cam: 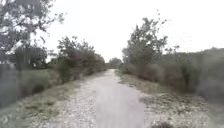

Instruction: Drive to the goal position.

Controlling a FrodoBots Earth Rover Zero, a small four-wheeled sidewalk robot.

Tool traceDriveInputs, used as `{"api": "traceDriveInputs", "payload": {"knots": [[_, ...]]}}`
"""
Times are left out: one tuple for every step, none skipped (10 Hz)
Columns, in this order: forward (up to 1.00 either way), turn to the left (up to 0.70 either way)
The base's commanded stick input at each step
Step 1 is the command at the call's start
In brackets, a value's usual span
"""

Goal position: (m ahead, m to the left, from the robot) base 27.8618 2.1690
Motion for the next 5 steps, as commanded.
{"api": "traceDriveInputs", "payload": {"knots": [[0.70,0.00],[0.70,0.00],[0.70,0.00],[0.70,0.00],[0.70,0.00]]}}
